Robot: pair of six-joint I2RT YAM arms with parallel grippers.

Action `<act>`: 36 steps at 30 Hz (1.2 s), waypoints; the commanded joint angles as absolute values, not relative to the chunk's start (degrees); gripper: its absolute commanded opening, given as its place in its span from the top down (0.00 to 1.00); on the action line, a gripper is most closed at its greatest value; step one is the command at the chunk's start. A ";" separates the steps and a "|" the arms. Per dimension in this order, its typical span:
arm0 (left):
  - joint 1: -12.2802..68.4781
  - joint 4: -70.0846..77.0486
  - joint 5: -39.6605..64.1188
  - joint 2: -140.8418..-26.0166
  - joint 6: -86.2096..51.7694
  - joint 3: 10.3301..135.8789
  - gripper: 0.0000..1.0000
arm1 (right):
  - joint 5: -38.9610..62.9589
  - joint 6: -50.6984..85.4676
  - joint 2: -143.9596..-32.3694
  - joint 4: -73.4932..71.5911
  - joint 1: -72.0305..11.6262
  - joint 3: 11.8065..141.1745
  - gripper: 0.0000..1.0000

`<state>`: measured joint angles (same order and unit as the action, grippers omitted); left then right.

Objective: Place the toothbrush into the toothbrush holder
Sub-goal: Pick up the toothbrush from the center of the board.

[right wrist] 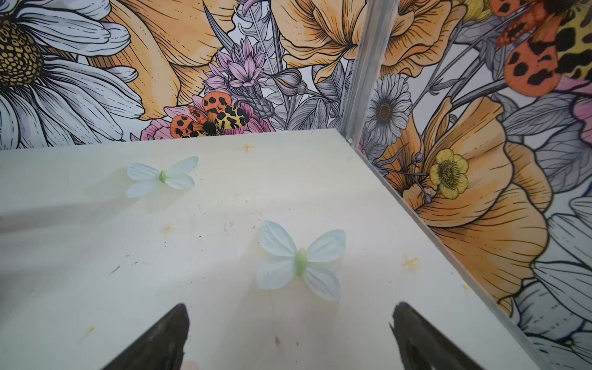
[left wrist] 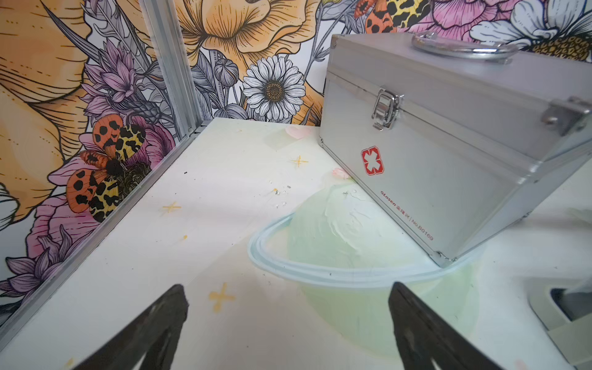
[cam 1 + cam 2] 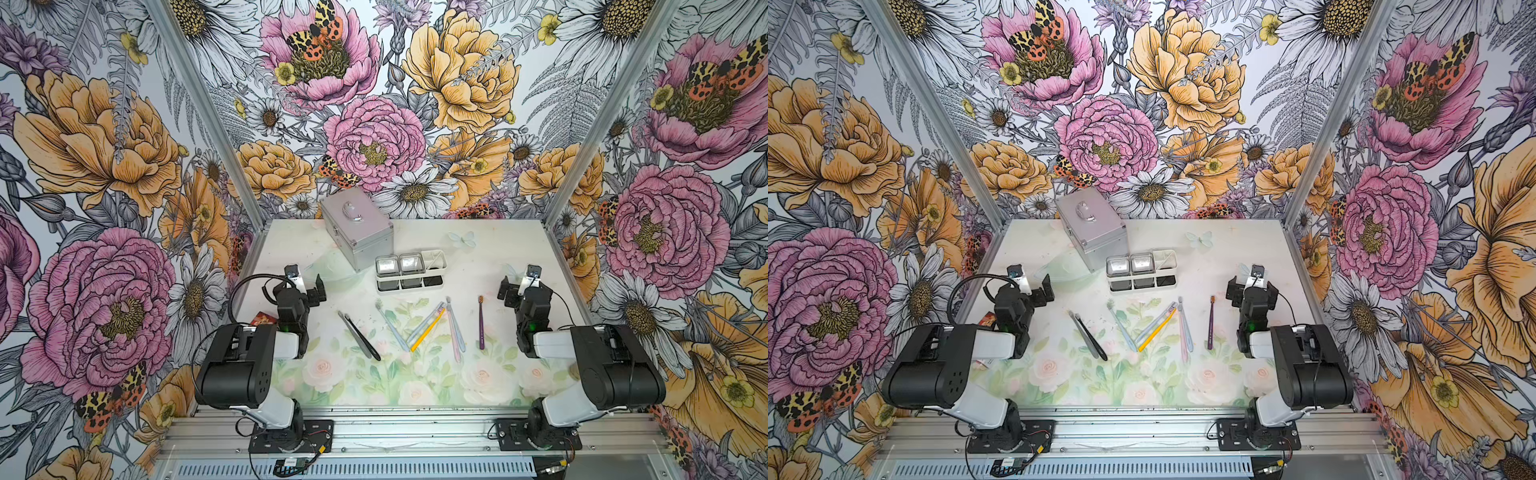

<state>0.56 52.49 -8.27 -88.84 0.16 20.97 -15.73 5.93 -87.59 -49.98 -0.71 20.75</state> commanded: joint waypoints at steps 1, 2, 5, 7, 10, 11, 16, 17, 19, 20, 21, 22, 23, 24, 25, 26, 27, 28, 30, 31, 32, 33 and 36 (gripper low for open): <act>0.53 52.77 -7.31 -88.36 0.86 21.90 0.01 | -15.07 6.15 -87.61 -50.11 -0.57 21.82 0.00; 0.53 52.82 -7.31 -88.42 0.91 21.93 0.01 | -15.06 6.15 -87.61 -50.10 -0.57 21.86 0.00; 0.47 52.82 -7.21 -88.42 0.82 21.93 0.01 | -15.07 6.15 -87.60 -50.17 -0.53 21.77 0.00; 0.14 52.56 -6.56 -88.35 0.75 21.97 0.01 | -15.07 6.15 -87.60 -50.14 -0.59 21.80 0.00; 0.16 52.58 -6.54 -88.36 0.71 21.97 0.01 | -15.03 6.12 -87.59 -50.03 -0.52 21.86 0.00; 0.16 52.56 -6.46 -88.41 0.70 22.00 0.01 | -15.03 6.11 -87.68 -50.03 -0.54 21.88 0.00; -0.45 52.57 -5.27 -88.42 0.35 21.98 0.01 | -15.07 6.24 -87.59 -50.01 -0.53 21.84 0.01; -0.52 52.61 -5.27 -88.42 0.31 22.02 0.01 | -15.12 6.15 -87.60 -50.02 -0.53 21.85 0.00; -0.44 52.56 -5.27 -88.41 0.31 22.03 0.01 | -15.07 6.22 -87.61 -50.03 -0.55 21.82 0.00; -0.49 52.56 -5.26 -88.41 0.26 21.98 0.01 | -15.06 6.11 -87.60 -50.01 -0.54 21.80 0.00; -0.68 52.45 -4.90 -88.41 0.13 21.97 0.02 | -15.04 6.11 -87.62 -50.01 -0.53 21.89 0.00; -1.11 52.34 -4.35 -88.32 -0.28 22.06 0.01 | -15.07 6.11 -87.58 -50.01 -0.54 21.88 0.00; -1.44 52.39 -3.70 -88.33 -0.44 22.02 0.01 | -15.10 6.18 -87.57 -50.01 -0.53 21.94 0.00; -1.58 52.60 -3.35 -88.33 -0.56 21.95 0.01 | -15.07 6.19 -87.61 -50.03 -0.57 21.89 0.00; -1.65 52.61 -3.30 -88.29 -0.58 21.96 0.01 | -15.11 6.15 -87.60 -50.01 -0.54 21.84 0.00; -1.66 52.56 -3.48 -88.32 -0.61 22.03 0.01 | -15.06 6.12 -87.54 -50.01 -0.54 21.88 0.00; -1.65 52.56 -3.43 -88.32 -0.53 21.97 0.01 | -15.14 6.19 -87.53 -50.03 -0.55 21.80 0.00; -1.42 52.58 -3.58 -88.33 -0.36 21.90 0.01 | -15.14 6.15 -87.49 -50.16 -0.53 21.73 0.00; -1.35 51.10 -2.15 -87.89 0.19 22.56 0.01 | -17.41 6.59 -87.02 -49.56 -0.99 22.03 0.00; -1.32 49.04 -1.22 -87.30 0.63 23.52 0.01 | -18.28 7.15 -86.18 -48.23 -0.93 22.11 0.00; -1.13 46.97 -1.23 -86.51 0.96 24.35 0.01 | -18.12 6.94 -86.31 -48.56 -0.90 22.21 0.00; -0.66 44.39 -2.04 -85.38 1.12 25.15 0.01 | -18.12 6.84 -86.30 -48.43 -1.03 22.24 0.00; 1.18 37.98 -5.37 -82.28 2.17 26.79 0.02 | -17.94 5.76 -85.96 -47.77 -1.71 22.51 0.01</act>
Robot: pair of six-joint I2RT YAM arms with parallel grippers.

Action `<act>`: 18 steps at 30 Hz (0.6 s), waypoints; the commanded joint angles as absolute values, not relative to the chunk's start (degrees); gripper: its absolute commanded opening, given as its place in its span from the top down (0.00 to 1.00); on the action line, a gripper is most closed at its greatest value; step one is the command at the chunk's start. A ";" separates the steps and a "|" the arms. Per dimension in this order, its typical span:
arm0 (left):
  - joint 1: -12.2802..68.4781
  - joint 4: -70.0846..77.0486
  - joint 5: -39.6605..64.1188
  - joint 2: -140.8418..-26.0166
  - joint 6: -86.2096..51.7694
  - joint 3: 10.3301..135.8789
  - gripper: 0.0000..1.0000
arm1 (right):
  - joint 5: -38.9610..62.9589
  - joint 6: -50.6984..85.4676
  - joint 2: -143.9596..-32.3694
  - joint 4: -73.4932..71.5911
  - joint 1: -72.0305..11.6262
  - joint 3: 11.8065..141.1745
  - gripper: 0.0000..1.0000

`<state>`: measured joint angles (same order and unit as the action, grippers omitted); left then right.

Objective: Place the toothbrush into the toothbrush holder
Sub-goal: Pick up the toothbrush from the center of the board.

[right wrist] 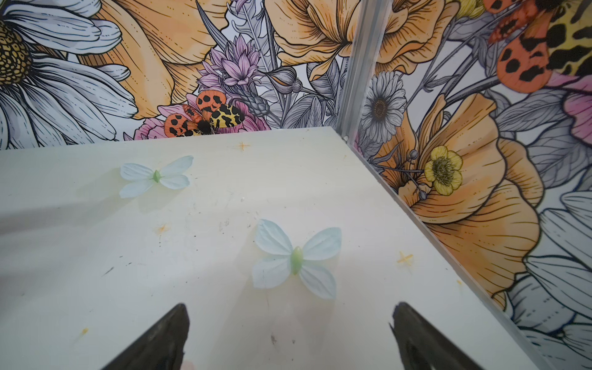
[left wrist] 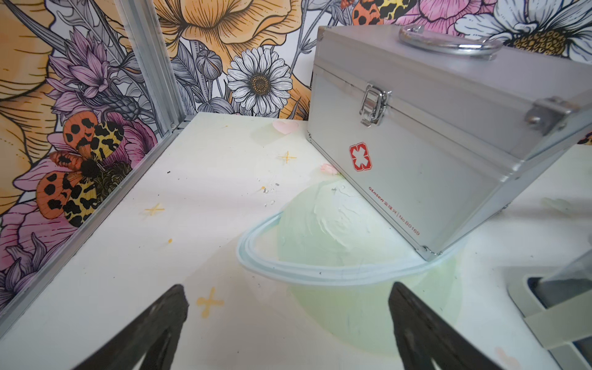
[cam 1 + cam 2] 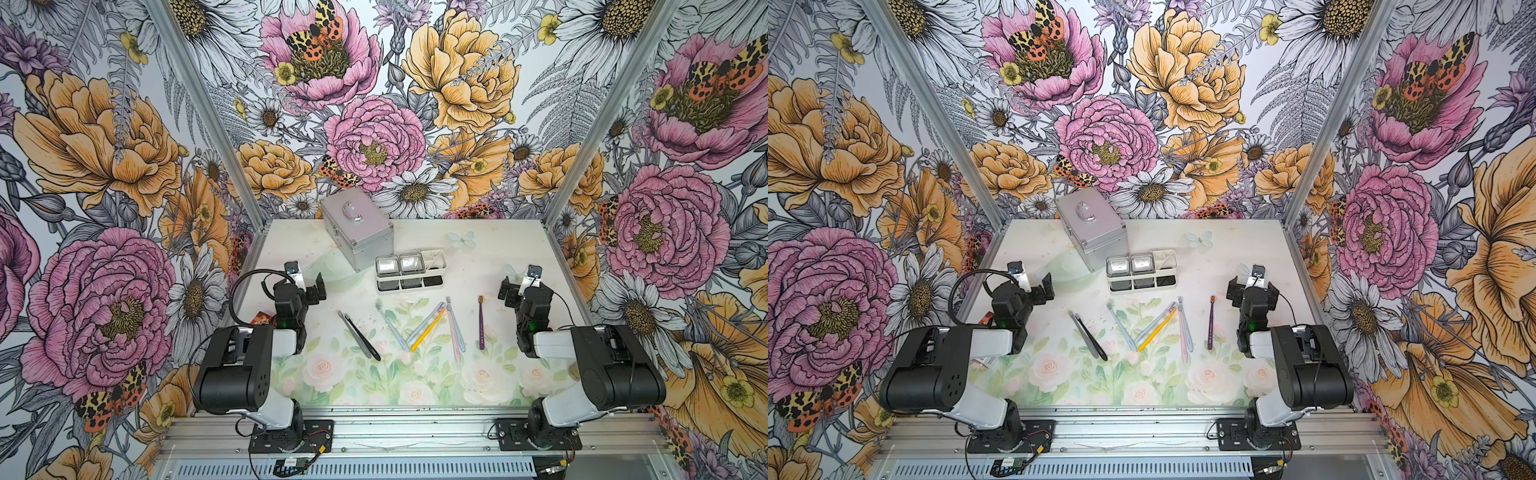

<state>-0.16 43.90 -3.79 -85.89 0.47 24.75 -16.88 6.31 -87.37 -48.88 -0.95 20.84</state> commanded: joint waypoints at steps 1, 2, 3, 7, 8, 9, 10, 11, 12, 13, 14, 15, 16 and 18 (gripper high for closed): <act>2.34 36.89 -6.92 -81.52 2.76 26.98 0.02 | -17.73 5.52 -85.83 -47.56 -1.80 22.64 0.01; 3.45 35.57 -8.25 -81.03 3.36 27.26 0.02 | -17.50 5.16 -85.60 -47.19 -1.87 22.89 0.00; 4.96 33.67 -9.63 -80.63 4.26 27.71 0.01 | -19.06 5.07 -84.49 -44.07 -2.57 24.22 0.00; 13.39 29.75 -19.05 -79.74 10.36 28.40 0.01 | -21.97 4.05 -80.07 -26.37 -4.41 33.16 0.03; 15.49 29.67 -21.81 -79.65 11.65 28.47 0.01 | -22.39 3.96 -79.49 -25.92 -4.85 33.67 0.03; 17.72 29.70 -24.73 -79.42 12.60 28.56 0.02 | -21.61 4.32 -78.36 -25.91 -5.33 33.98 0.03; 19.52 29.65 -27.36 -78.94 12.98 28.72 0.01 | -20.09 4.94 -77.25 -24.97 -5.76 34.81 0.03; 20.90 29.65 -28.85 -78.25 13.16 28.74 0.01 | -18.67 5.39 -76.34 -23.29 -6.27 35.91 0.03; 22.40 29.32 -30.37 -77.22 13.20 28.74 0.02 | -17.80 5.90 -75.67 -20.26 -7.02 37.77 0.04; 23.94 28.60 -32.16 -76.03 12.64 28.86 0.01 | -17.51 5.92 -75.21 -17.09 -8.06 39.72 0.04; 25.17 27.65 -33.89 -74.97 11.94 28.99 0.02 | -17.49 5.77 -74.86 -14.86 -9.14 41.08 0.04; 27.34 26.70 -36.59 -73.93 12.75 29.14 0.01 | -17.34 5.70 -74.44 -12.82 -10.42 42.31 0.04; 29.70 25.82 -40.58 -73.06 12.94 29.49 0.01 | -16.93 6.43 -74.08 -10.60 -11.61 43.20 0.04; 33.20 20.16 -44.15 -71.12 11.65 31.36 0.02 | -14.26 8.41 -73.49 -7.17 -13.35 44.53 0.05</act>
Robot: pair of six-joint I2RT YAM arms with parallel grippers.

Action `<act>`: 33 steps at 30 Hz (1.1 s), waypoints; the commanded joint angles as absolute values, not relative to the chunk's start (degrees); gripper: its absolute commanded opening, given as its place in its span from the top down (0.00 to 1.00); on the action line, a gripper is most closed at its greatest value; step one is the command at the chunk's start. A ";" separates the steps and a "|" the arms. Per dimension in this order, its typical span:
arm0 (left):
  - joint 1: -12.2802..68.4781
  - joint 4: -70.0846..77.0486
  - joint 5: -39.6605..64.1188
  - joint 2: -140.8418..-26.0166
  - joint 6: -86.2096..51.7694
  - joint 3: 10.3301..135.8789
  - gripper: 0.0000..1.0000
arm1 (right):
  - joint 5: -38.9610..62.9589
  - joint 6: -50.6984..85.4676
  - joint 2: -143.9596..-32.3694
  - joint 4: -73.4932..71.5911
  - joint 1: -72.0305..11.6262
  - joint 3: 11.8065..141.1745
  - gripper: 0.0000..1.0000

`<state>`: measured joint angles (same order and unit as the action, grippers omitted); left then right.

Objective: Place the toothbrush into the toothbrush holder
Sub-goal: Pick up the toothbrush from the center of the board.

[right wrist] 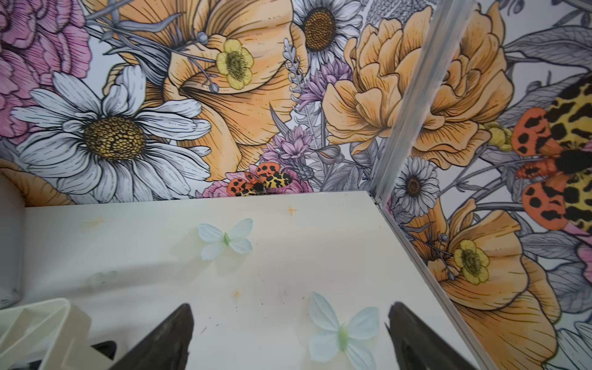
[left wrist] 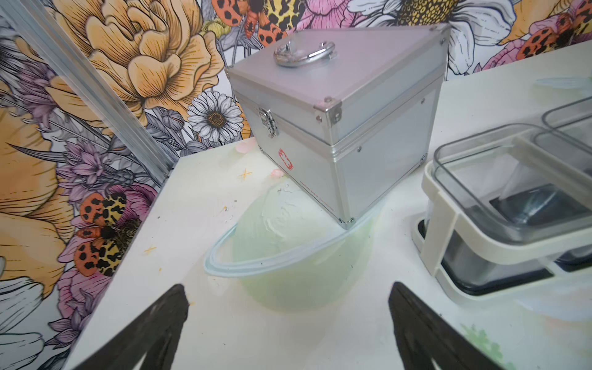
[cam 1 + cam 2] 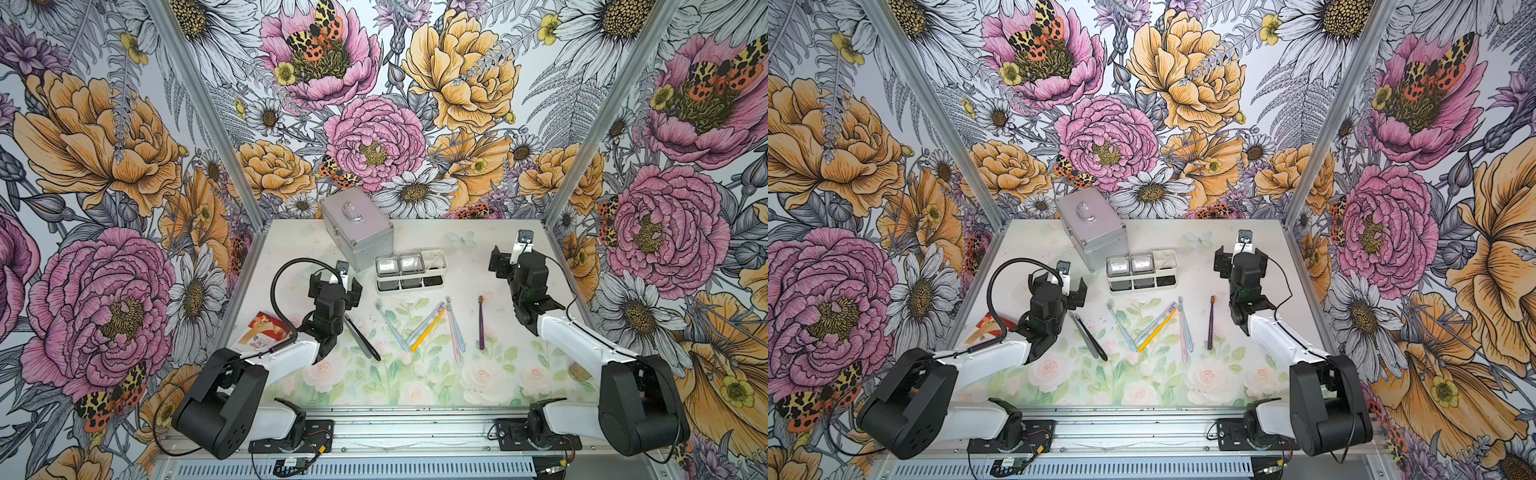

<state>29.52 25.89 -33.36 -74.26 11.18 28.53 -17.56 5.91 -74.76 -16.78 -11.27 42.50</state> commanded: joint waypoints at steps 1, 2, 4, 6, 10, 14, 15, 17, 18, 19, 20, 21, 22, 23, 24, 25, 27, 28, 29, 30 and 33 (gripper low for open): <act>34.12 16.73 -45.61 -70.35 10.07 32.79 0.01 | -13.44 9.51 -73.27 -5.53 -14.39 44.97 0.05; 34.92 11.56 -47.22 -69.23 7.03 34.90 0.01 | -13.03 10.75 -73.06 -3.84 -15.58 45.24 0.06; 35.50 -1.65 -49.07 -67.07 -3.27 40.27 0.01 | -12.28 12.72 -72.46 -1.06 -17.61 45.10 0.07; 35.85 -13.31 -46.35 -64.76 -13.93 43.90 0.01 | -12.05 15.19 -71.47 0.60 -19.24 43.97 0.07; 39.08 -23.87 -43.59 -62.33 -25.07 43.55 0.03 | -10.56 17.92 -69.39 1.74 -21.02 41.27 0.09; 39.81 -33.26 -40.30 -64.22 -35.04 44.44 0.06 | -12.40 18.93 -67.81 2.55 -21.49 39.54 0.09; 39.97 -33.53 -38.41 -65.16 -36.25 44.47 0.09 | -12.40 18.90 -67.69 2.78 -21.51 39.43 0.09; 39.90 -33.66 -35.66 -67.40 -38.49 44.60 0.11 | -12.60 19.15 -67.57 3.64 -21.49 39.46 0.09; 39.80 -33.91 -34.40 -68.94 -39.39 44.89 0.11 | -12.70 19.19 -67.49 4.38 -21.48 39.63 0.09; 39.55 -34.29 -33.46 -70.44 -40.30 45.23 0.11 | -12.73 19.17 -67.35 5.04 -21.51 39.72 0.09; 39.30 -34.89 -32.29 -72.00 -41.49 45.87 0.12 | -12.99 19.33 -67.09 5.80 -21.47 39.78 0.09; 39.20 -35.23 -30.97 -73.45 -42.41 46.28 0.13 | -13.33 19.57 -66.74 6.48 -21.46 39.81 0.09; 39.12 -35.19 -29.64 -74.77 -42.98 46.56 0.13 | -13.44 19.68 -66.38 7.03 -21.53 39.73 0.09; 39.11 -35.19 -28.07 -76.12 -43.69 47.21 0.13 | -13.45 19.72 -65.89 7.54 -21.50 39.59 0.09; 39.11 -35.22 -26.68 -77.52 -44.43 47.63 0.13 | -13.47 19.62 -65.28 7.96 -21.45 39.42 0.09; 39.11 -35.14 -25.47 -78.77 -45.16 47.95 0.13 | -13.50 19.59 -64.84 8.27 -21.52 39.21 0.09; 39.11 -35.24 -23.14 -81.53 -46.26 48.97 0.15 | -14.07 19.67 -63.82 9.07 -21.46 38.77 0.09; 39.02 -35.32 -21.78 -82.99 -46.42 49.71 0.17 | -14.27 19.60 -63.32 9.40 -21.53 38.62 0.09; 39.02 -35.44 -20.67 -84.28 -46.94 50.24 0.19 | -14.32 19.68 -62.88 9.93 -21.48 38.52 0.09; 39.00 -35.34 -19.90 -85.43 -47.53 50.64 0.19 | -14.41 19.67 -62.40 10.41 -21.48 38.50 0.09; 38.88 -35.43 -18.05 -89.43 -49.12 52.34 0.24 | -14.49 19.49 -61.38 11.58 -21.51 38.38 0.09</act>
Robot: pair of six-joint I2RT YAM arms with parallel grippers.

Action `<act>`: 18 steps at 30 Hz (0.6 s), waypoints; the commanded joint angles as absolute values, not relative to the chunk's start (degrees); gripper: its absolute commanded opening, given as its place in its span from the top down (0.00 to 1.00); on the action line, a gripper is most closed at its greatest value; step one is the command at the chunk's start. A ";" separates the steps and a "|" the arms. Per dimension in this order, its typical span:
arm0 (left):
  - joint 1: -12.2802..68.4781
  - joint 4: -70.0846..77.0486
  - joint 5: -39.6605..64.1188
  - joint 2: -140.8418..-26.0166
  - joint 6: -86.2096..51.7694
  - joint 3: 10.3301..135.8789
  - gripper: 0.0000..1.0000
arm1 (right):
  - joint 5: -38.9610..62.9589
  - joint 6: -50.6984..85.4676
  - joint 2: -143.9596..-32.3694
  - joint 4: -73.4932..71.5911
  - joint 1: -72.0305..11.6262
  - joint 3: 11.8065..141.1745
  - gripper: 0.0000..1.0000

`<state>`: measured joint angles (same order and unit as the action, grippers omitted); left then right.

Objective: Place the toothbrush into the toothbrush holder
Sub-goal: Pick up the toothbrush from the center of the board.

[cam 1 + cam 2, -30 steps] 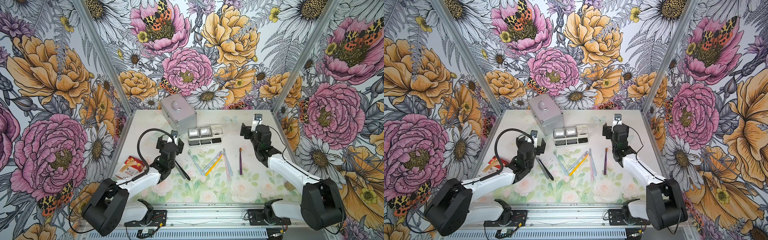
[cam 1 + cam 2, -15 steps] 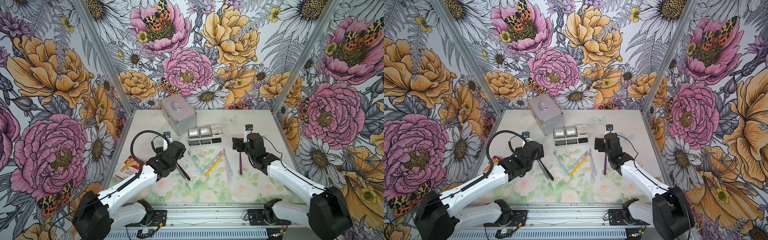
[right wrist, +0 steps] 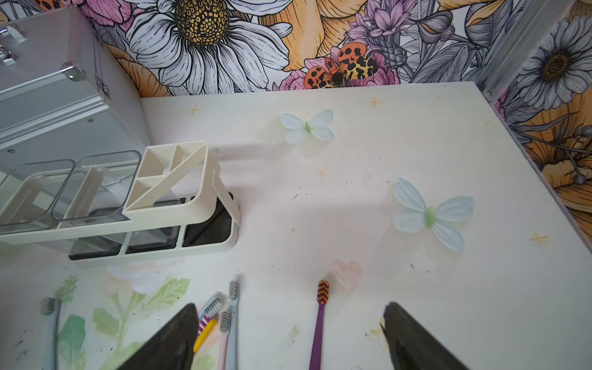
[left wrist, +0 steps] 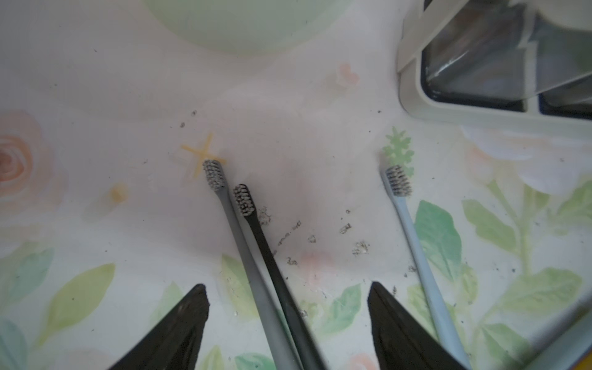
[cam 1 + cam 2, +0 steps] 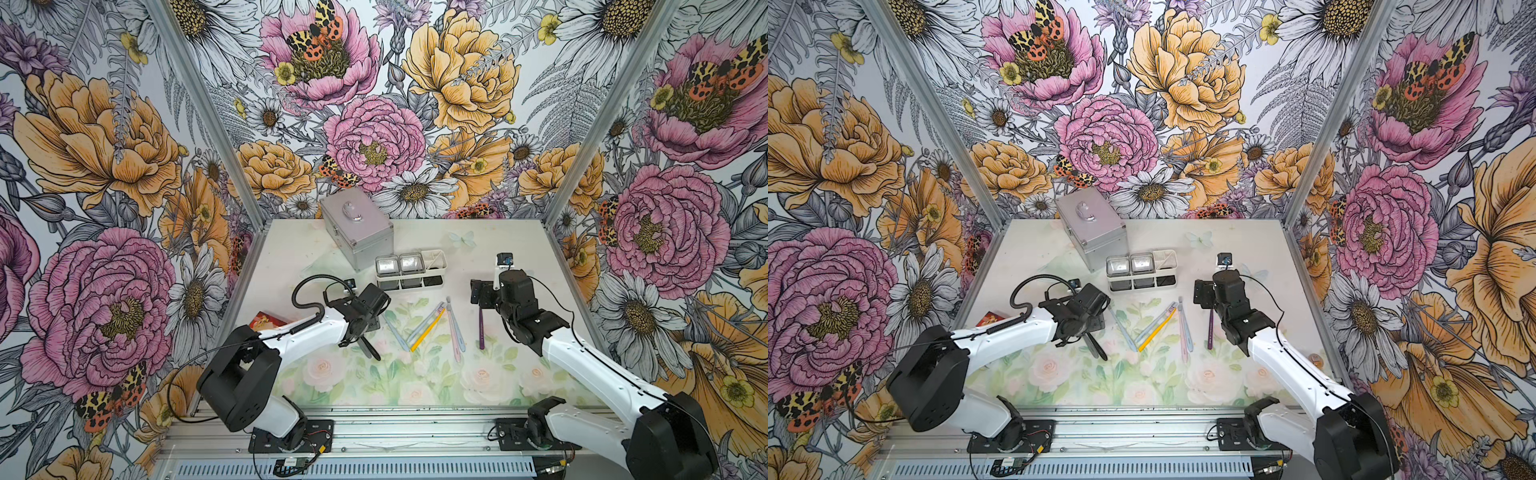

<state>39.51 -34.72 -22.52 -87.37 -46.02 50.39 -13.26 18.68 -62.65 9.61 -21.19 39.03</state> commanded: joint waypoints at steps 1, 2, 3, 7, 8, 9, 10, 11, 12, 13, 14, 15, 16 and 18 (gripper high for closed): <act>38.84 -35.38 -17.11 -90.53 -49.28 52.86 0.25 | -14.66 19.34 -61.11 11.93 -21.48 38.28 0.09; 38.98 -35.35 -16.48 -91.73 -49.52 53.37 0.27 | -15.04 19.34 -60.86 12.50 -21.52 38.29 0.09; 39.02 -35.35 -16.20 -92.63 -49.92 53.65 0.27 | -15.24 19.32 -60.66 12.94 -21.53 38.31 0.09; 39.04 -35.33 -15.91 -96.08 -51.40 54.30 0.29 | -15.15 19.27 -59.32 13.86 -21.47 37.97 0.09; 39.02 -35.33 -15.78 -96.77 -51.74 54.40 0.29 | -15.19 19.19 -58.95 14.03 -21.47 37.76 0.09; 39.03 -35.33 -15.78 -97.43 -51.94 54.49 0.30 | -15.20 19.27 -58.57 14.09 -21.48 37.55 0.09; 39.00 -35.33 -15.69 -98.00 -52.03 54.58 0.30 | -15.29 19.25 -58.19 14.20 -21.46 37.44 0.09; 39.03 -35.35 -15.64 -98.62 -52.08 54.77 0.30 | -15.39 19.25 -57.85 14.46 -21.50 37.32 0.08; 39.02 -35.33 -15.78 -99.14 -52.25 54.91 0.30 | -15.46 19.25 -57.56 14.92 -21.51 37.18 0.09; 39.02 -35.33 -15.86 -99.73 -52.25 55.08 0.30 | -15.63 19.32 -57.28 15.53 -21.50 37.29 0.08; 38.98 -35.35 -15.98 -100.29 -52.29 55.43 0.30 | -15.67 19.36 -57.06 15.91 -21.45 37.31 0.08; 39.02 -35.33 -16.13 -100.75 -52.29 55.69 0.30 | -15.67 19.28 -56.88 16.19 -21.48 37.27 0.08; 39.02 -35.33 -16.33 -101.21 -52.45 55.91 0.30 | -15.74 18.93 -56.71 16.41 -21.52 37.18 0.08; 39.02 -35.25 -16.68 -102.15 -52.81 56.31 0.34 | -16.45 18.37 -56.36 16.99 -21.46 37.09 0.08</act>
<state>39.48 -35.88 -18.39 -99.39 -51.13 56.31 -14.72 18.61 -57.56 15.46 -21.19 37.69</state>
